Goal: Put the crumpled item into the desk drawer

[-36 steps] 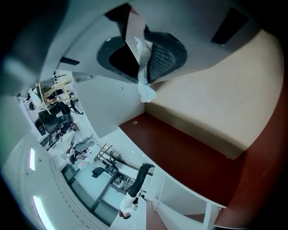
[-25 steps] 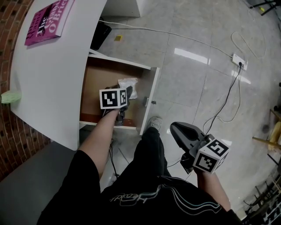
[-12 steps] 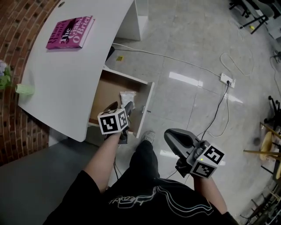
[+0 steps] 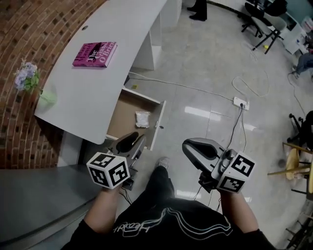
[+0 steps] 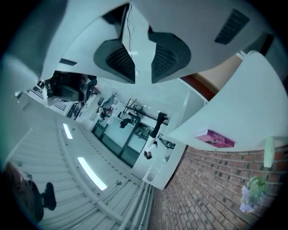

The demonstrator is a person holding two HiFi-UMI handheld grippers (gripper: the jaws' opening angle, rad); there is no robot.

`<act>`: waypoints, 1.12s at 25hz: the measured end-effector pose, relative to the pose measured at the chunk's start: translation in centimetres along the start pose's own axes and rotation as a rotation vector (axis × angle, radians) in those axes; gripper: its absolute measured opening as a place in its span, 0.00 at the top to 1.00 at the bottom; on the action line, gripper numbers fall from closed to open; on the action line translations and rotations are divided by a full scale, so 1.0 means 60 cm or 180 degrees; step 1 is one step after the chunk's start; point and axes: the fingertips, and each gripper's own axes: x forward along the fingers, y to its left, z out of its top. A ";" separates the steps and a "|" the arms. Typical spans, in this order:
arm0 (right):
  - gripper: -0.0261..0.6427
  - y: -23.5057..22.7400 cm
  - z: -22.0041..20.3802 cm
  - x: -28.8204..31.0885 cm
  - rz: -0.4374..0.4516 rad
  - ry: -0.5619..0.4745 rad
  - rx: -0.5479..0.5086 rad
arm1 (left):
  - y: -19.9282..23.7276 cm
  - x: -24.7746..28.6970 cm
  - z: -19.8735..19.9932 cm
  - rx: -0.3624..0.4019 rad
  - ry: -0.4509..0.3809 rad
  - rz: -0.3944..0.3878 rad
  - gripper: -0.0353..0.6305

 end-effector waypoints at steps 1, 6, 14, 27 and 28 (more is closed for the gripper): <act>0.89 0.024 0.005 -0.009 0.0030 -0.0010 -0.0050 | -0.032 -0.032 0.015 0.0049 -0.0112 -0.0089 0.77; 0.89 0.143 0.027 -0.034 0.0192 0.0013 -0.0015 | -0.167 -0.162 0.059 0.0128 -0.0295 -0.0368 0.89; 0.89 0.314 0.092 -0.073 0.0492 -0.0301 -0.0284 | -0.331 -0.297 0.104 0.0627 -0.0554 -0.0838 0.91; 0.89 0.388 0.069 -0.129 0.0233 -0.0267 -0.0788 | -0.402 -0.369 0.073 0.0729 -0.0734 -0.1009 0.91; 0.89 0.391 0.068 -0.133 0.0230 -0.0269 -0.0788 | -0.405 -0.371 0.071 0.0724 -0.0738 -0.1018 0.91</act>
